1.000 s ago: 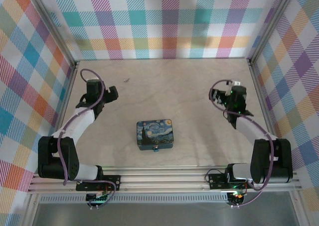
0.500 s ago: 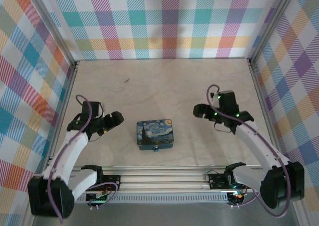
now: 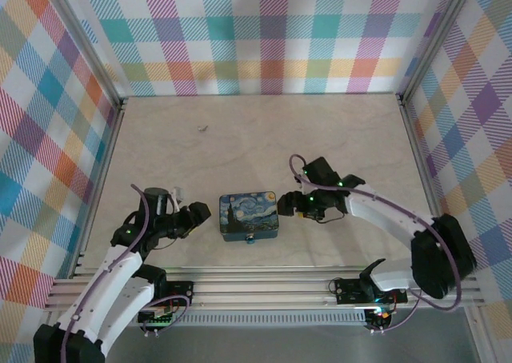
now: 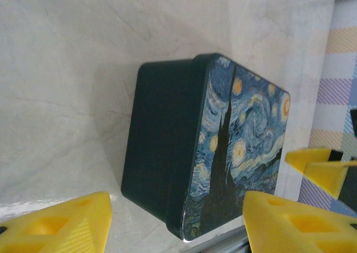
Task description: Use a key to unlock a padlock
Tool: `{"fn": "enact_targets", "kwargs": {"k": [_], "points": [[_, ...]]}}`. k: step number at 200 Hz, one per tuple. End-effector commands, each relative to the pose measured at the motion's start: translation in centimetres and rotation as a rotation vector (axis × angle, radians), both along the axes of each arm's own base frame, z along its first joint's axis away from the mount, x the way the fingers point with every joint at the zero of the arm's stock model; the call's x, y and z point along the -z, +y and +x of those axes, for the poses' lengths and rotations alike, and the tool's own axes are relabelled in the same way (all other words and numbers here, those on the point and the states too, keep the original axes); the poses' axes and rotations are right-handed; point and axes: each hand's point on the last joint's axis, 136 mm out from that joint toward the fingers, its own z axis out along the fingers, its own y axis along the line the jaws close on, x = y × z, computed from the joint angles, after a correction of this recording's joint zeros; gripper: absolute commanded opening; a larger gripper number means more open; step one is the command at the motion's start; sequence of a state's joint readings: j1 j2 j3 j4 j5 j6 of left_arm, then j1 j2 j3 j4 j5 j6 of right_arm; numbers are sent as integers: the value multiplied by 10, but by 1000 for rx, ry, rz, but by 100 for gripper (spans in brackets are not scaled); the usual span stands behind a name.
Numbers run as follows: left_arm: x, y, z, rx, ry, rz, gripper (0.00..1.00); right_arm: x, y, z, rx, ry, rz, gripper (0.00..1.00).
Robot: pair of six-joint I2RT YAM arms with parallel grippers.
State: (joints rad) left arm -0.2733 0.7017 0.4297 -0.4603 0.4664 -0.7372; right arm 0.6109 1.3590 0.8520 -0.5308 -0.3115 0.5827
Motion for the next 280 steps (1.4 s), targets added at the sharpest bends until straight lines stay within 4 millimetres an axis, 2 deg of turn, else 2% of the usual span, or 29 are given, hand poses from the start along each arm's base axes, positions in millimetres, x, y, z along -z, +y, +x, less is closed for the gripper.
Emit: {"fn": "enact_targets", "kwargs": {"k": [1,30,60,112,143,163,184,208,226,235,249,280], "points": [[-4,-16,9,23,-12,-43,64,-12,17,3,-63,24,18,79],[4,-31,12,80,29,-41,64,-2,30,9,-72,48,19,79],[16,-35,15,120,62,-3,60,14,41,12,-85,73,14,79],[41,-45,25,152,115,4,49,38,39,22,-97,88,-80,74],[46,-46,37,149,121,35,46,47,36,38,-118,64,-153,74],[50,-49,50,155,129,61,41,53,34,56,-117,48,-196,72],[55,-59,74,153,131,65,34,55,33,85,-98,23,-206,71],[58,-77,113,169,121,78,26,55,25,125,-53,9,-204,70],[62,-89,144,180,117,104,25,52,15,158,3,7,-175,70],[60,-96,164,178,100,105,25,50,11,173,32,4,-159,70],[66,-108,193,174,95,111,25,47,3,197,70,-14,-145,69],[74,-133,253,166,70,114,25,47,-12,237,122,-20,-144,68]]}}
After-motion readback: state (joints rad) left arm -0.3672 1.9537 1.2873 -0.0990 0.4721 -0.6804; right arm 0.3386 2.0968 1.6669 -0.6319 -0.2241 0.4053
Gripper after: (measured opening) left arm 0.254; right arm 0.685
